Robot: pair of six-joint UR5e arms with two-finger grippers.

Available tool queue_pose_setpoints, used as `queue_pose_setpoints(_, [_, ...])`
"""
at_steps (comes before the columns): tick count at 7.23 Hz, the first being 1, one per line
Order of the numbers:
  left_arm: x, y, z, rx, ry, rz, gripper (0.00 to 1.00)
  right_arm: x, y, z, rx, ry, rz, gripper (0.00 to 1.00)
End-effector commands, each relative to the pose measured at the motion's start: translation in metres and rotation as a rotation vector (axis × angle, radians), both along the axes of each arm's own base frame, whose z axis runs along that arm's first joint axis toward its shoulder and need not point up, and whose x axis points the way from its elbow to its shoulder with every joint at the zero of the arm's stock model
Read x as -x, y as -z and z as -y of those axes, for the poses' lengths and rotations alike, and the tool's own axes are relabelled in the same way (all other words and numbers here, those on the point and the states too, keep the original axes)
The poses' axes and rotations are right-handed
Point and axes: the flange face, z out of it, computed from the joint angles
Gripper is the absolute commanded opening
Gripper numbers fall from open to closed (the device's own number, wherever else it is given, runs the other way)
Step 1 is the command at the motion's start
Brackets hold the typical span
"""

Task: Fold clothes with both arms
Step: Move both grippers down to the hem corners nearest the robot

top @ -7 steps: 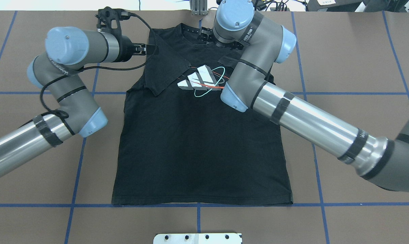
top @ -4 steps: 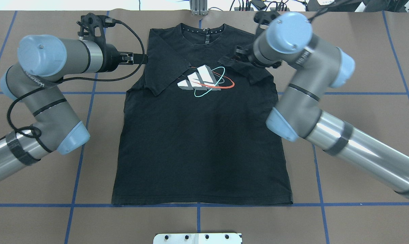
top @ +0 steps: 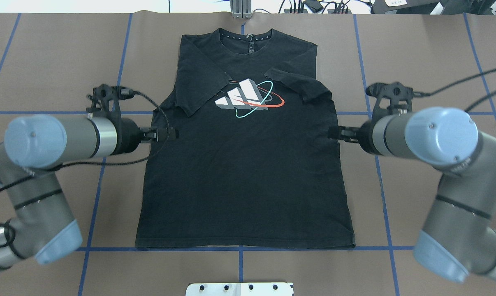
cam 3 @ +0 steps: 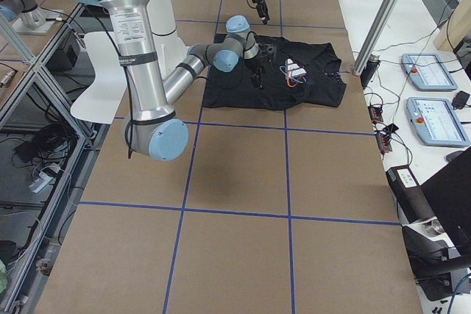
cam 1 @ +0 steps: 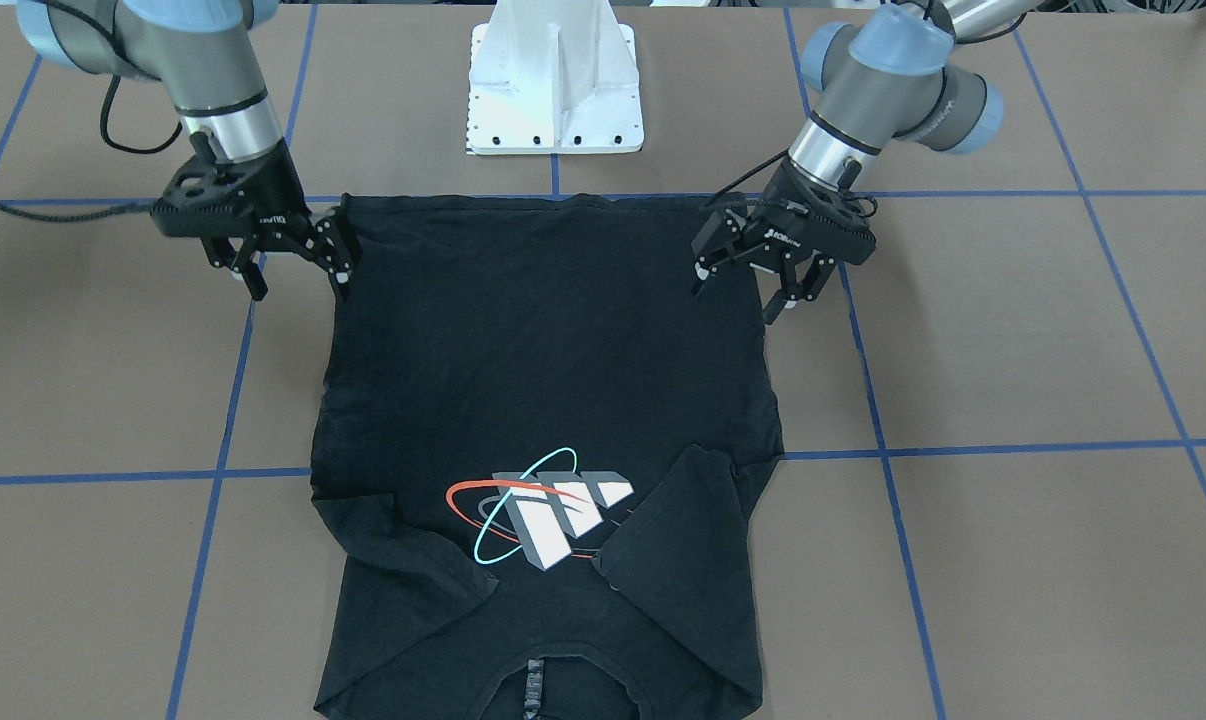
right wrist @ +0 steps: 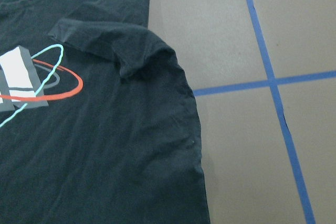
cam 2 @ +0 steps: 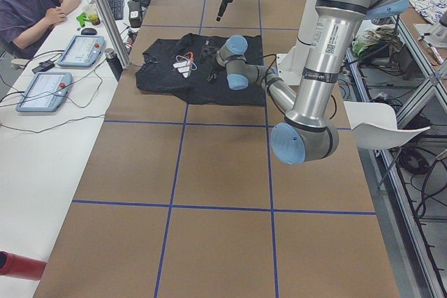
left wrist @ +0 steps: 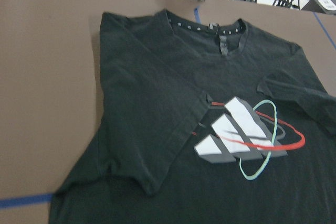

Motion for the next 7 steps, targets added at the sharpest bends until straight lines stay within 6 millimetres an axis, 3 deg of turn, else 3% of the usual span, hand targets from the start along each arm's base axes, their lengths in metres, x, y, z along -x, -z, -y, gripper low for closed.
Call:
queue_pose_setpoints(1, [-0.016,-0.03,-0.08,0.064,-0.039,0.022,1.0,0.013,-0.005,-0.083,-0.004,-0.025,0.011,1.0])
queue_pose_setpoints(2, [-0.014,-0.046,-0.115,0.092,-0.055,0.042,1.0,0.024,-0.009,-0.112,-0.015,-0.034,0.01,1.0])
queue_pose_setpoints(3, [-0.016,-0.055,-0.137,0.107,-0.087,0.055,1.0,0.029,-0.003,-0.128,-0.017,-0.026,0.029,1.0])
queue_pose_setpoints(4, [-0.022,-0.066,-0.156,0.112,-0.098,0.079,1.0,0.027,0.001,-0.134,-0.016,-0.014,0.039,1.0])
queue_pose_setpoints(7, [-0.034,-0.08,-0.182,0.118,-0.143,0.134,1.0,0.023,0.007,-0.135,-0.019,-0.013,0.052,1.0])
